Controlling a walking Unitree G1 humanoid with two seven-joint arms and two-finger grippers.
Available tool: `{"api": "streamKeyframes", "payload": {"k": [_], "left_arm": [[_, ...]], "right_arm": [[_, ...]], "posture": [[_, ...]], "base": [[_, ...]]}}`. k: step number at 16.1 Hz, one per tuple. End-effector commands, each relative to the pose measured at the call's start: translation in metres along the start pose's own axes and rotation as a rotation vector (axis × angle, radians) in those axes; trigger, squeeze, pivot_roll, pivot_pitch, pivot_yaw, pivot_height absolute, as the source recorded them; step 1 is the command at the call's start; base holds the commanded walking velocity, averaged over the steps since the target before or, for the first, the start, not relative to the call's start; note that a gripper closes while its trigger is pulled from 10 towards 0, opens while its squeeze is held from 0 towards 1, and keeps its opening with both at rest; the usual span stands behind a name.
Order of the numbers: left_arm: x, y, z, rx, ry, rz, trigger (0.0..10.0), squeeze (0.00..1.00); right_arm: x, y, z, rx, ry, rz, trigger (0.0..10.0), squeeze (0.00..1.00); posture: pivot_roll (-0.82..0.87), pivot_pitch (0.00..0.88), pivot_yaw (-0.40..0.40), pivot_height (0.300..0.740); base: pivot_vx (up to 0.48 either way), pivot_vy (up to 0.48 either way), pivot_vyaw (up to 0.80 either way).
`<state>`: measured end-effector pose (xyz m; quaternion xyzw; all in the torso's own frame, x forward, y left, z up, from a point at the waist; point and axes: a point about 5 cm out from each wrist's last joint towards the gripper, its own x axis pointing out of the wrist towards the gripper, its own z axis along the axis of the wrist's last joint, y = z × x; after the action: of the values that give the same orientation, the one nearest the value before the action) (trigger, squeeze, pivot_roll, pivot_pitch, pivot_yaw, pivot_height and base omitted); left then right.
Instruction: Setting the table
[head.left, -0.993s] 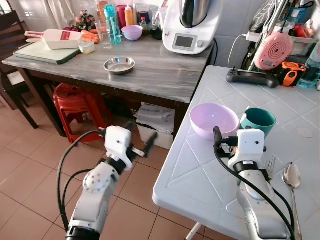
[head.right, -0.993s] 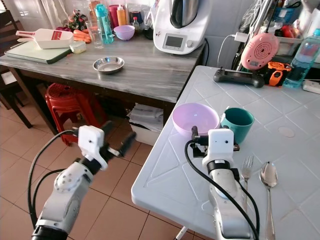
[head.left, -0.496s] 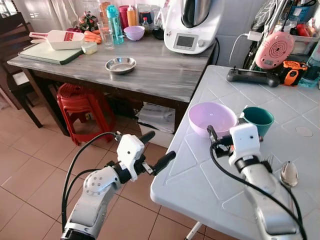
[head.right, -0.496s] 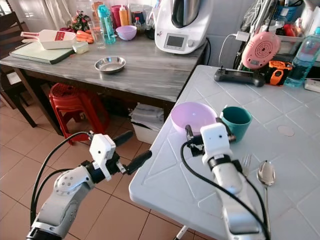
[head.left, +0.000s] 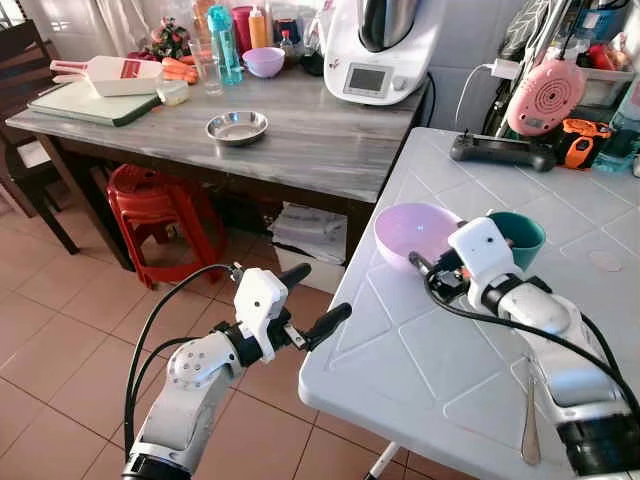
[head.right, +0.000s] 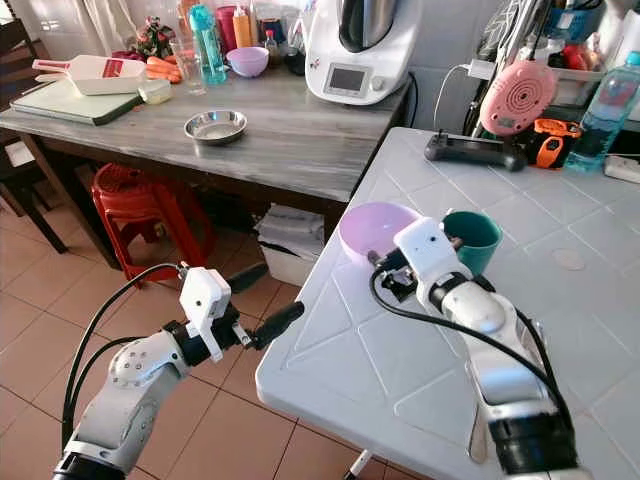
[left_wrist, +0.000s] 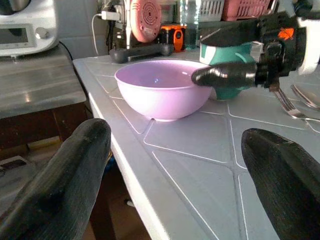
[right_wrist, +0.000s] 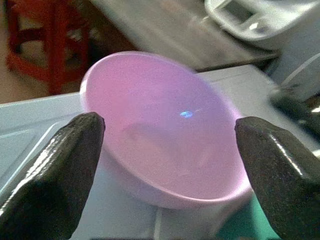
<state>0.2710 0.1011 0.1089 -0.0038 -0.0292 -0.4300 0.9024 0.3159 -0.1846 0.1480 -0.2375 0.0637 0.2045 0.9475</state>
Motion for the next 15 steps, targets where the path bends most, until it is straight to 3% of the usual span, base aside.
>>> {"api": "streamKeyframes", "payload": {"k": [1, 6, 9, 11, 15], "left_arm": [[-0.001, 0.002, 0.001, 0.007, -0.003, 0.001, 10.0, 0.00], [0.000, -0.001, 0.000, 0.000, 0.000, -0.003, 10.0, 0.00], [0.000, 0.000, 0.000, 0.001, 0.003, -0.003, 10.0, 0.00], [-0.001, -0.002, 0.004, -0.013, -0.035, -0.005, 10.0, 0.00], [-0.008, -0.003, 0.002, -0.033, -0.037, -0.056, 10.0, 0.00]], "right_arm": [[0.004, 0.002, 0.002, -0.039, 0.007, 0.056, 10.0, 0.00], [0.013, 0.003, -0.006, -0.151, 0.032, 0.260, 10.0, 0.00], [0.019, -0.003, -0.012, -0.223, 0.066, 0.278, 10.0, 0.00], [0.022, -0.010, -0.016, -0.239, 0.064, 0.298, 0.0, 0.00], [0.023, -0.023, -0.025, -0.303, 0.111, 0.292, 0.0, 0.00]], "posture": [[-0.08, 0.030, 0.025, 0.740], [-0.08, 0.032, 0.029, 0.740], [-0.06, 0.041, 0.031, 0.740], [-0.06, 0.046, 0.033, 0.740], [-0.05, 0.050, 0.033, 0.740]], "base": [[0.000, 0.000, 0.00], [0.000, 0.000, 0.00], [0.000, 0.000, 0.00], [0.000, 0.000, 0.00], [0.000, 0.000, 0.00]]}}
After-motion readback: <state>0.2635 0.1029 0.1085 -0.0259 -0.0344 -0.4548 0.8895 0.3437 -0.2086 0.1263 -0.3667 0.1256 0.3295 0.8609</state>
